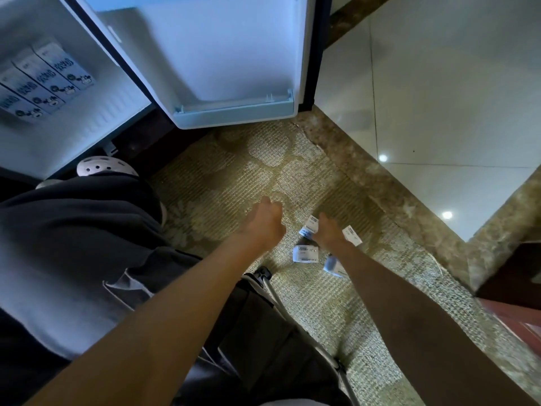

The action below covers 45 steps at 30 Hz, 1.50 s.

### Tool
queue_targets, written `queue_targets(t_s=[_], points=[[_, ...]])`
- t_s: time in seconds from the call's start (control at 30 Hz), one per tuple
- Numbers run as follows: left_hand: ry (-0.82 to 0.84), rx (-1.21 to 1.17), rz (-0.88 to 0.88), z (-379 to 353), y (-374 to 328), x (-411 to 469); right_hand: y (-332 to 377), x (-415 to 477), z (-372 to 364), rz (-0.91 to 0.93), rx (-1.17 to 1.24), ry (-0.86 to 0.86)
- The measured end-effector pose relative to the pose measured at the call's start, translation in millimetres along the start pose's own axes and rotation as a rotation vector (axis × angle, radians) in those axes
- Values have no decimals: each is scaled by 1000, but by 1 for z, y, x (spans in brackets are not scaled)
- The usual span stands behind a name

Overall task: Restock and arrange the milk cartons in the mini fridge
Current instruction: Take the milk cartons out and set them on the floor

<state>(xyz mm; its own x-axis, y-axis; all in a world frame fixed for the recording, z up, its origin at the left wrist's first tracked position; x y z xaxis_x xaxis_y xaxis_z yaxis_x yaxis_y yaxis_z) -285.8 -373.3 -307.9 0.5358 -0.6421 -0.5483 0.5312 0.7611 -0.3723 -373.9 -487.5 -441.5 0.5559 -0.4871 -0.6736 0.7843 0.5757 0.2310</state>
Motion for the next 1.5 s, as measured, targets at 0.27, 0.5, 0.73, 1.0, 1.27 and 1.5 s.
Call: queue_targets(t_s=[0.27, 0.5, 0.73, 1.0, 1.27, 1.5], points=[[-208, -83, 18, 61, -3, -16, 83, -43, 81, 383, -327, -343], [-619, -189, 47, 196, 48, -43, 233, -99, 178, 718, -169, -624], [-866, -262, 247, 291, 153, -80, 389, -120, 210, 902, -114, -627], [-836, -336, 443, 347, 272, -79, 534, -72, 214, 890, 60, -521], [-830, -397, 427, 379, 343, -30, 617, 4, 227, 669, 435, -511], [-865, -348, 301, 393, 368, 3, 657, 36, 236, 561, 494, -566]])
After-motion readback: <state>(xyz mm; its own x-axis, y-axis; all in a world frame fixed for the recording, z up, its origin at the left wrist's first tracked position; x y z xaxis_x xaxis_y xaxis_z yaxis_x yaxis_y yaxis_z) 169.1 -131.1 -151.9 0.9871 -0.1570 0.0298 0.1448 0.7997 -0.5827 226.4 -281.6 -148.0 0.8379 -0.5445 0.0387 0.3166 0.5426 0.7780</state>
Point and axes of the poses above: each hand's wrist, its own x-axis towards the middle knuckle, its own z-axis out of the back of the hand, y = z × x, the point moved 4 cm from there along x, towards the middle knuckle, and after that the axes turned 5 degrees about -x, right-handed, at the moved point
